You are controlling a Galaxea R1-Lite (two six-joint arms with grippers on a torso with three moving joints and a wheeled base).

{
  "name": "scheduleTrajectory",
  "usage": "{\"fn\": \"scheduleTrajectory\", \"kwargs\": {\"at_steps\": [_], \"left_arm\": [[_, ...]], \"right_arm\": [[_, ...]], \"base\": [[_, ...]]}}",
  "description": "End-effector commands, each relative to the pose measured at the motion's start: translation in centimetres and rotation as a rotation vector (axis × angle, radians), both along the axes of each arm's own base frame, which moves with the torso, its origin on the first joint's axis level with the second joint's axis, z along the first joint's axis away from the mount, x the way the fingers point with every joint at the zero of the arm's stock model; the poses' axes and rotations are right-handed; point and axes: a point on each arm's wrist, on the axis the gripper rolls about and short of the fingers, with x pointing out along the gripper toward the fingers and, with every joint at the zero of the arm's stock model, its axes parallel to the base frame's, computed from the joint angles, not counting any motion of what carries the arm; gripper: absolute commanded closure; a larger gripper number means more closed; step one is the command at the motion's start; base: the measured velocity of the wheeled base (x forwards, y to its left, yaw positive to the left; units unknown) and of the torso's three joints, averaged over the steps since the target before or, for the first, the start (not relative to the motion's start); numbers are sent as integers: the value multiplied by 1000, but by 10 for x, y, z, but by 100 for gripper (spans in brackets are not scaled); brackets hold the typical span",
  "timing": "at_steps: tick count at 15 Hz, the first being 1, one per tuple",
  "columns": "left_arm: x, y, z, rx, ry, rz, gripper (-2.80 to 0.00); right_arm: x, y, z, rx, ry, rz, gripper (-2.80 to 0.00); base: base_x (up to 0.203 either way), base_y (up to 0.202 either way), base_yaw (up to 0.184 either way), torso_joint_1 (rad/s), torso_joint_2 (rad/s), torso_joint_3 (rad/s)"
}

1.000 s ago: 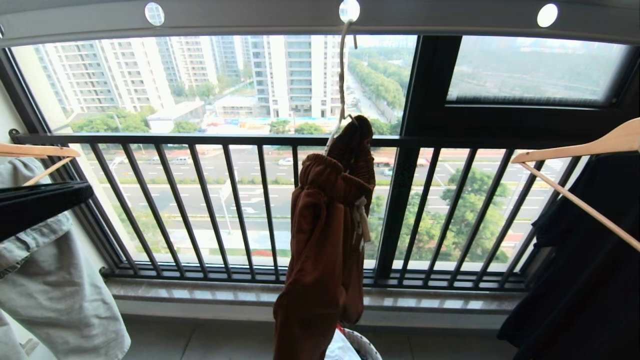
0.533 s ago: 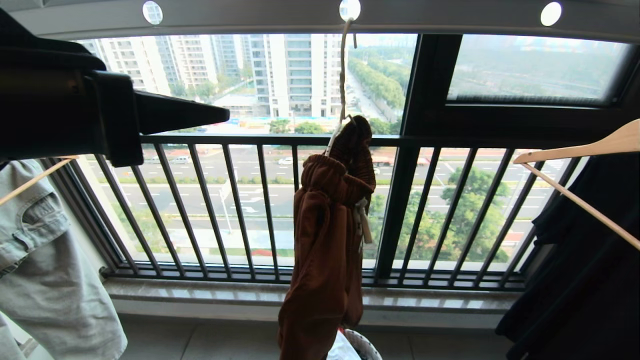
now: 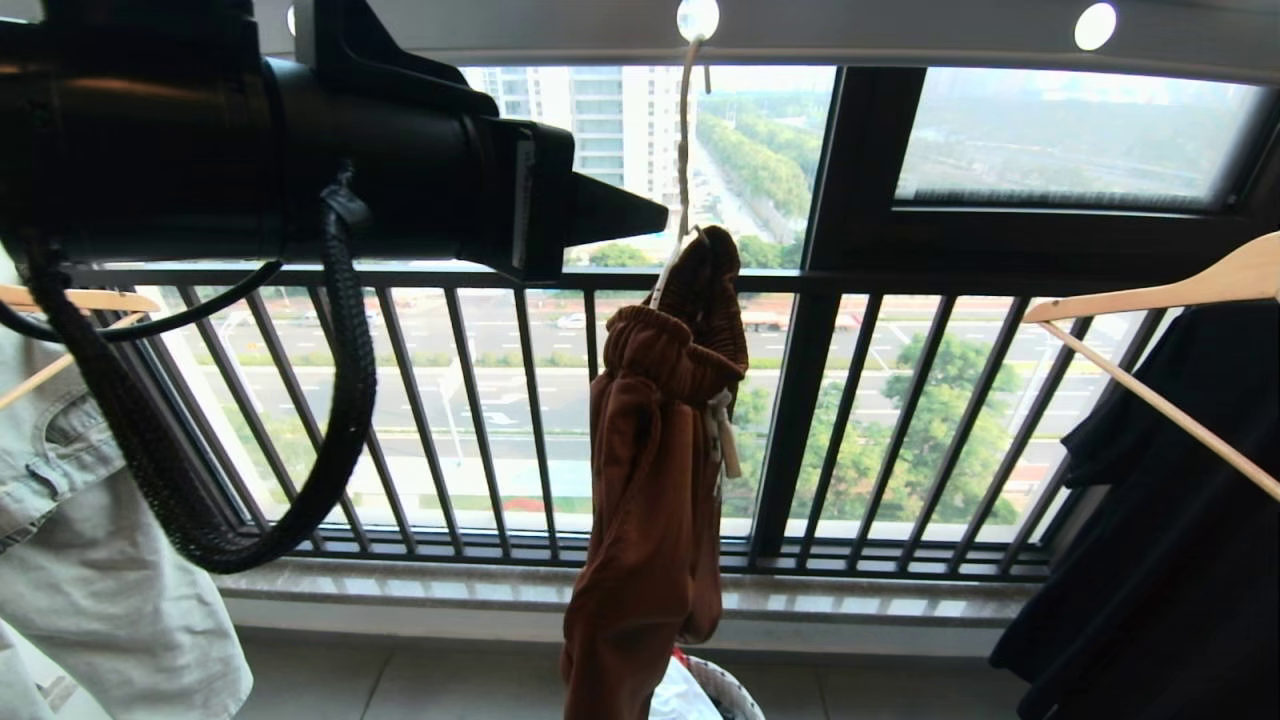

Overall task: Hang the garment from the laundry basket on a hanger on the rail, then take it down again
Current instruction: Take the clothes off the clothes rack

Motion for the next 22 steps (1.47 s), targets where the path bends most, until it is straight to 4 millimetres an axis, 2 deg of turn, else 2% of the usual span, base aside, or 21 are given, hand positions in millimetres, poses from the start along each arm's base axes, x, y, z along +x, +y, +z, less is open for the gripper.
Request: {"fn": "scheduleTrajectory", "kwargs": {"at_steps": [1, 4, 10, 17, 18, 22], "left_arm": [[12, -22, -7, 31, 7, 48, -280], [21, -32, -12, 95, -39, 89, -280], [46, -59, -19, 39, -177, 151, -280], [48, -62, -24, 52, -169, 161, -280], [48, -62, -24, 53, -168, 161, 0], [46, -60, -23, 52, -168, 161, 0]], "right_arm": [[0, 0, 0, -1, 3, 2, 0], [0, 0, 0, -1, 3, 2, 0], [0, 0, 0, -1, 4, 2, 0], [0, 0, 0, -1, 4, 2, 0], [0, 0, 0, -1, 3, 2, 0], [0, 0, 0, -1, 4, 2, 0]], "base": [[0, 0, 0, 0, 0, 0], [0, 0, 0, 0, 0, 0], [0, 0, 0, 0, 0, 0], [0, 0, 0, -7, 0, 0], [0, 0, 0, 0, 0, 0], [0, 0, 0, 0, 0, 0]]}}
